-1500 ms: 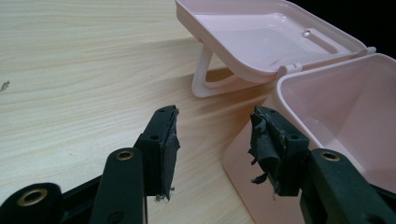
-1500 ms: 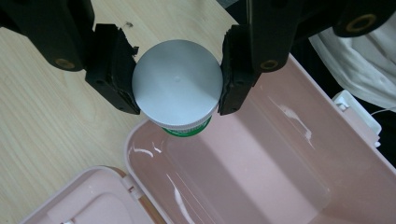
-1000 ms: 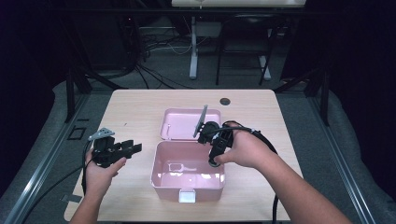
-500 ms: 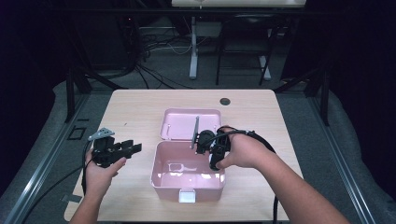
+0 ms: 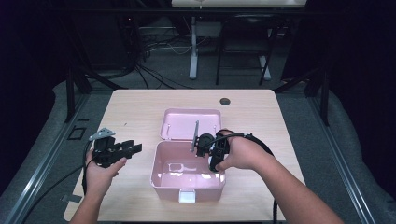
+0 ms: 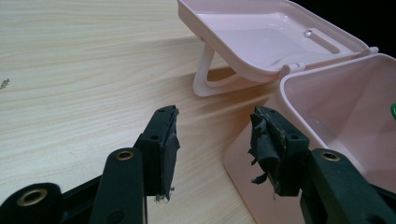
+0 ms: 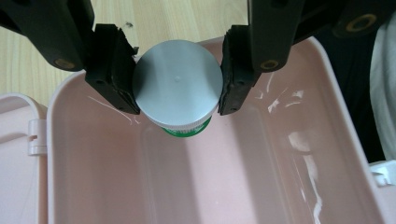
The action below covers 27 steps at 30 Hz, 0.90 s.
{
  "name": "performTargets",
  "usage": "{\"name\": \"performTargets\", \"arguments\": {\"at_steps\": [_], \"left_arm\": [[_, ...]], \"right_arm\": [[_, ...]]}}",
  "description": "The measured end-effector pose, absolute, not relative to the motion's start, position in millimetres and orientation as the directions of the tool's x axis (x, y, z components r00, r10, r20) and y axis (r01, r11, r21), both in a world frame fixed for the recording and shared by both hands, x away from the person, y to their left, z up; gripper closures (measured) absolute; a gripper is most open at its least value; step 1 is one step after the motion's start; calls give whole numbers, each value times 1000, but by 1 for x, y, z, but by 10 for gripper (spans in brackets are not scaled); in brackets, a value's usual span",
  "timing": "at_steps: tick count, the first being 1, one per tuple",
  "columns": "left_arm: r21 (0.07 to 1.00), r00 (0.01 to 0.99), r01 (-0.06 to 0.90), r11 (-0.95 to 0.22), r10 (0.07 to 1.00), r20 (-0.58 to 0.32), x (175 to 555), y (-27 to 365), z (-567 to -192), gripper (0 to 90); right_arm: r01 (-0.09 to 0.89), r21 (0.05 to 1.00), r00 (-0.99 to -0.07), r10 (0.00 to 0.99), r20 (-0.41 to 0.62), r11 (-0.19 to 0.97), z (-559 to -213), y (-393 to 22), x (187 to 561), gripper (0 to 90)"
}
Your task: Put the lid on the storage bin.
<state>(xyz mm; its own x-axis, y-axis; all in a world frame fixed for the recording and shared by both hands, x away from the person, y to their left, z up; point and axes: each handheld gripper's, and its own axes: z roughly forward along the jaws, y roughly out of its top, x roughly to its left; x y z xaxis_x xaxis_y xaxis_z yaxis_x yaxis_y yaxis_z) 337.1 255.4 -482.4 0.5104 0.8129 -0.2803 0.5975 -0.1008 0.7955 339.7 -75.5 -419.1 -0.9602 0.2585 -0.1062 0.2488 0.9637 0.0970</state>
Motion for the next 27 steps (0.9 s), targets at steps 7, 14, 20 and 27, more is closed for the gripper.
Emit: {"name": "performTargets", "arguments": {"at_steps": [7, 14, 20, 27], "left_arm": [[796, 510, 597, -101, 813, -280, 337, 255, -482, 507], [794, 510, 599, -105, 814, -277, 338, 255, -483, 507], [795, 509, 598, -103, 815, -278, 337, 255, -483, 506], [794, 507, 600, -101, 816, -279, 337, 256, -483, 507]], "right_arm": [[249, 102, -959, 260, -115, 963, -426, -76, 342, 500], [244, 98, -960, 255, -120, 965, -434, -77, 344, 500], [250, 108, -958, 262, -120, 962, -441, -78, 345, 500], [249, 98, -956, 261, -132, 963, -447, -77, 347, 501]]}}
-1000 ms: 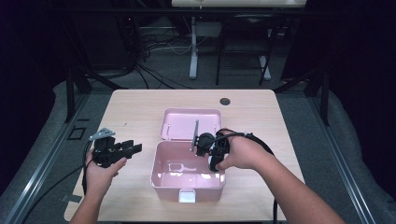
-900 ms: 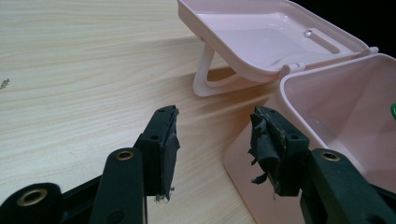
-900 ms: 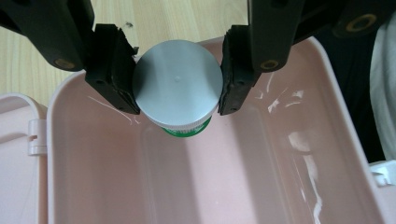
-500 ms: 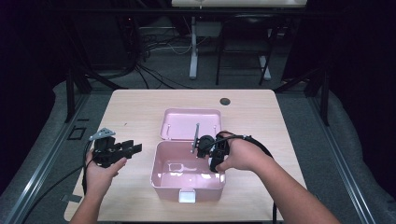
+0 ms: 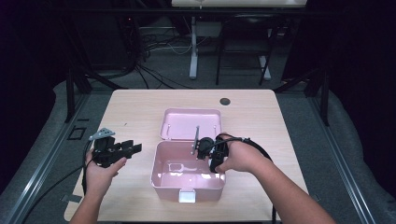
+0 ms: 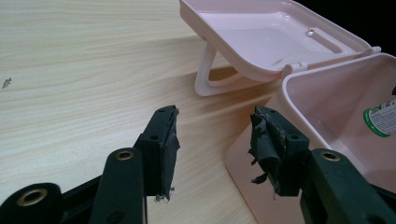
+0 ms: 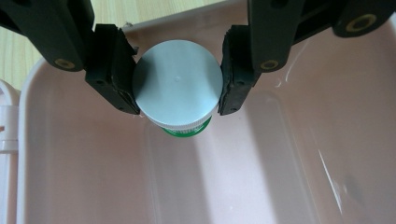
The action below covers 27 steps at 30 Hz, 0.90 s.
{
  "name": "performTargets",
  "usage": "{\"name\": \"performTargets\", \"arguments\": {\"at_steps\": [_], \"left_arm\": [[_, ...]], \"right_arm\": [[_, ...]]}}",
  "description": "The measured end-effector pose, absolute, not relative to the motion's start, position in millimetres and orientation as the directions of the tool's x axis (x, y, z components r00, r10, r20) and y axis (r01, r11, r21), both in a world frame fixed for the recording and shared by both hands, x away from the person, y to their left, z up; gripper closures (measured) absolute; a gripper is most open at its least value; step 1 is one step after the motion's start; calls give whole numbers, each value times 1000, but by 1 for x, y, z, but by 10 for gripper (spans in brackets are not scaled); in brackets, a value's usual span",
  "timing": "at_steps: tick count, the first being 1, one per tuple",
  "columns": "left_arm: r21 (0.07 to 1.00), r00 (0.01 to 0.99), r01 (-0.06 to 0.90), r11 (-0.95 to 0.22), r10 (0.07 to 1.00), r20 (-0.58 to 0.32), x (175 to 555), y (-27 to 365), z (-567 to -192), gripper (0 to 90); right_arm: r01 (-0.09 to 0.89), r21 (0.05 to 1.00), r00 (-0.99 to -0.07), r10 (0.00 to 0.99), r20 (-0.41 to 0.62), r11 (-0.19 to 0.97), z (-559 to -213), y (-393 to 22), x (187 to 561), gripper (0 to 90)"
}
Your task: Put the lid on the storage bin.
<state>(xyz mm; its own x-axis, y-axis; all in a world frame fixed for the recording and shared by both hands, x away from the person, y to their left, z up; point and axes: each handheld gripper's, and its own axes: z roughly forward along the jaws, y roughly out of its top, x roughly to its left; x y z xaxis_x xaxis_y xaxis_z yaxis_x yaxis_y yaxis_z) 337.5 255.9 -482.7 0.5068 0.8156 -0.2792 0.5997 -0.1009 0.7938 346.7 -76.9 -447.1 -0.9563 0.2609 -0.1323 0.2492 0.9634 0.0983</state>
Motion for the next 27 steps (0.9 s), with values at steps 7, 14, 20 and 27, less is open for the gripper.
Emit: {"name": "performTargets", "arguments": {"at_steps": [7, 14, 20, 27], "left_arm": [[794, 508, 599, -101, 815, -279, 338, 256, -483, 507], [794, 507, 599, -100, 815, -280, 337, 256, -482, 506], [794, 506, 600, -100, 816, -280, 338, 256, -483, 507], [792, 507, 602, -103, 816, -280, 338, 256, -483, 507]], "right_arm": [[247, 107, -957, 260, -125, 963, -452, -75, 347, 501], [241, 101, -957, 254, -139, 965, -459, -75, 349, 501], [239, 90, -957, 251, -144, 967, -462, -76, 351, 501], [217, 78, -963, 227, -148, 973, -468, -71, 353, 501]]}}
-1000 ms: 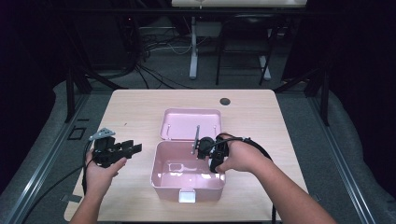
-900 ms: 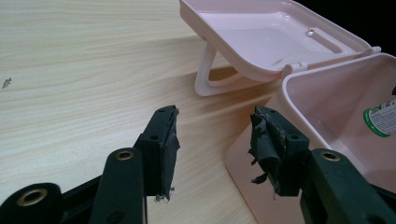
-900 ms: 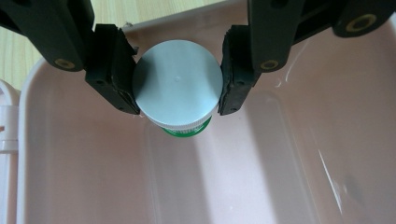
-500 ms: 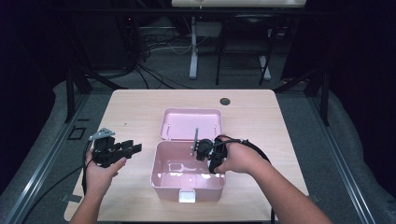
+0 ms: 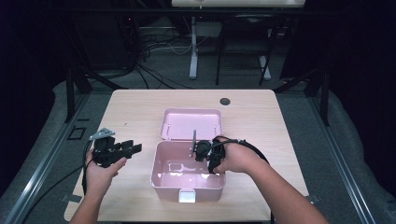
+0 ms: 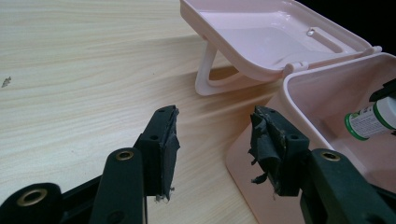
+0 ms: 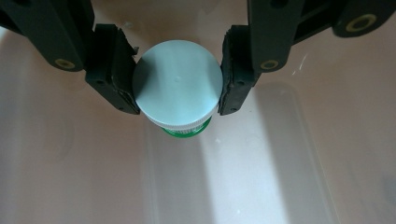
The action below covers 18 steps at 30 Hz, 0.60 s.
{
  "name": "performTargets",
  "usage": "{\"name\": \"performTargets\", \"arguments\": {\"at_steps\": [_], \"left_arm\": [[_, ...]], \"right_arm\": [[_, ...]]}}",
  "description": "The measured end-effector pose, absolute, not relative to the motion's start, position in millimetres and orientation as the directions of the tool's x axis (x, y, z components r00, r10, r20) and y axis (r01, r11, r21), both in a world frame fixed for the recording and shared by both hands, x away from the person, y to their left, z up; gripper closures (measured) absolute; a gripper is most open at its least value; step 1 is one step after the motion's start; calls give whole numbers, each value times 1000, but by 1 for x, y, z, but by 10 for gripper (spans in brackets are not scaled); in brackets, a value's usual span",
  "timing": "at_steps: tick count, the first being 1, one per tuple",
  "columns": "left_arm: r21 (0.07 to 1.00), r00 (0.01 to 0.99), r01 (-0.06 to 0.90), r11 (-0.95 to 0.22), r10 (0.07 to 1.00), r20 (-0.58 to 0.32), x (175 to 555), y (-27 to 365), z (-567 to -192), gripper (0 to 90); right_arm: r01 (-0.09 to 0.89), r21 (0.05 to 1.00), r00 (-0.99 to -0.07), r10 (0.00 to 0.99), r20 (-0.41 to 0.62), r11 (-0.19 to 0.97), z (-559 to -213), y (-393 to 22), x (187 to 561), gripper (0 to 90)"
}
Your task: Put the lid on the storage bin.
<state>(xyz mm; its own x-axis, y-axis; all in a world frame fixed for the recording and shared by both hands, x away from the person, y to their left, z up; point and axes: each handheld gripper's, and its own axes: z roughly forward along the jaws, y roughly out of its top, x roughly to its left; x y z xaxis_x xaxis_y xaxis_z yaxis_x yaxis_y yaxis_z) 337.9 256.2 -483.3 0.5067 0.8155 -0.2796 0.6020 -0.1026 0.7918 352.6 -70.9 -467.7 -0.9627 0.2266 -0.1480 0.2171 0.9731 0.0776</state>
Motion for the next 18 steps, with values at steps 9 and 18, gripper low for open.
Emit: {"name": "performTargets", "arguments": {"at_steps": [9, 18], "left_arm": [[792, 506, 602, -102, 816, -279, 338, 257, -483, 507], [791, 505, 603, -101, 816, -281, 338, 257, -484, 506]], "right_arm": [[190, 31, -971, 192, -143, 981, -477, -63, 353, 501], [170, 3, -978, 169, -125, 985, -484, -55, 353, 501]]}}
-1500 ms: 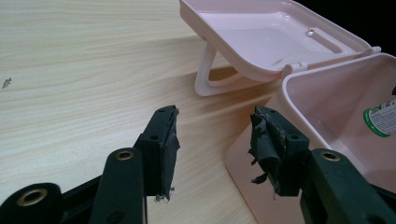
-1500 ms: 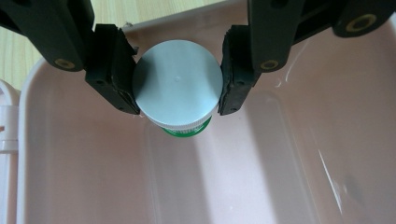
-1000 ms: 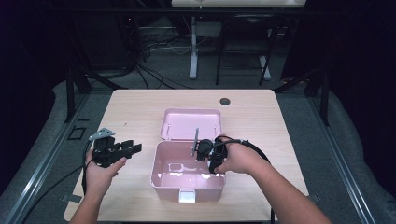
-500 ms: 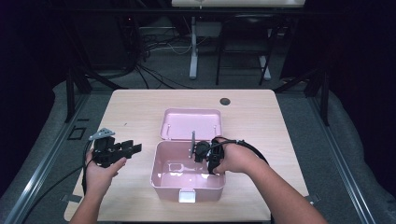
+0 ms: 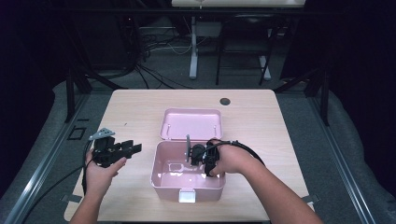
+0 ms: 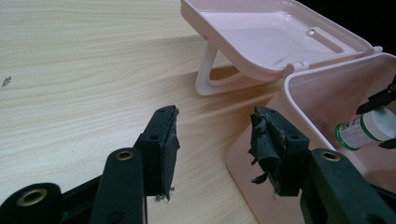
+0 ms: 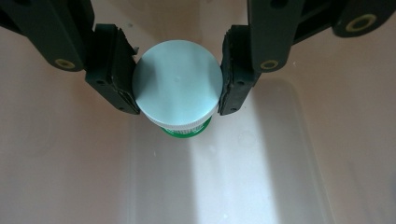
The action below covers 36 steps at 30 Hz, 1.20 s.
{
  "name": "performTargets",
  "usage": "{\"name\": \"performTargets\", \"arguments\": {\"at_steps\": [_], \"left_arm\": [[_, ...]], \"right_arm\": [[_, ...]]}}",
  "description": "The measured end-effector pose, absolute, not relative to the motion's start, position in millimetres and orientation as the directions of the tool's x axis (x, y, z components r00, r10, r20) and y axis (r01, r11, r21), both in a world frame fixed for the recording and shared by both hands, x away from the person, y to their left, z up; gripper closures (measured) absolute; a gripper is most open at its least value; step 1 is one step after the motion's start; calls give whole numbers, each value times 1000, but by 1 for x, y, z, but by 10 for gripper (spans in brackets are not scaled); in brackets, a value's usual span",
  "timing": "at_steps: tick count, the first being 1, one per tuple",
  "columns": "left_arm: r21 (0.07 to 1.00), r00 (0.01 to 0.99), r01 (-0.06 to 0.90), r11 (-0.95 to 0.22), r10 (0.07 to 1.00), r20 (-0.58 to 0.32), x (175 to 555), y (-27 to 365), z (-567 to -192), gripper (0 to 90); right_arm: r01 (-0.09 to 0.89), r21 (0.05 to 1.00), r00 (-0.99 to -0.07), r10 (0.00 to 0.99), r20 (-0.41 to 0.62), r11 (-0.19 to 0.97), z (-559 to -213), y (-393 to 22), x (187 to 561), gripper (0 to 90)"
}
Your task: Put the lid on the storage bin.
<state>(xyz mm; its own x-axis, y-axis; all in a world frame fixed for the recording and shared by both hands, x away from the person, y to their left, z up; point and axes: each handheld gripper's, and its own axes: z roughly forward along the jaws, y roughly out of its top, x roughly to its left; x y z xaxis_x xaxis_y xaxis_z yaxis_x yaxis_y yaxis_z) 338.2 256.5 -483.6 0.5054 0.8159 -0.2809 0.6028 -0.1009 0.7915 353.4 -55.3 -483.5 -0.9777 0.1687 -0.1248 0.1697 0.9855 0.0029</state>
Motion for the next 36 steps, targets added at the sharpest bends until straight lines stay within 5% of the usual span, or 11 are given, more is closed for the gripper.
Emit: {"name": "performTargets", "arguments": {"at_steps": [36], "left_arm": [[793, 506, 601, -98, 815, -283, 338, 256, -484, 506]], "right_arm": [[130, -55, -986, 123, -112, 990, -510, -49, 355, 500]]}}
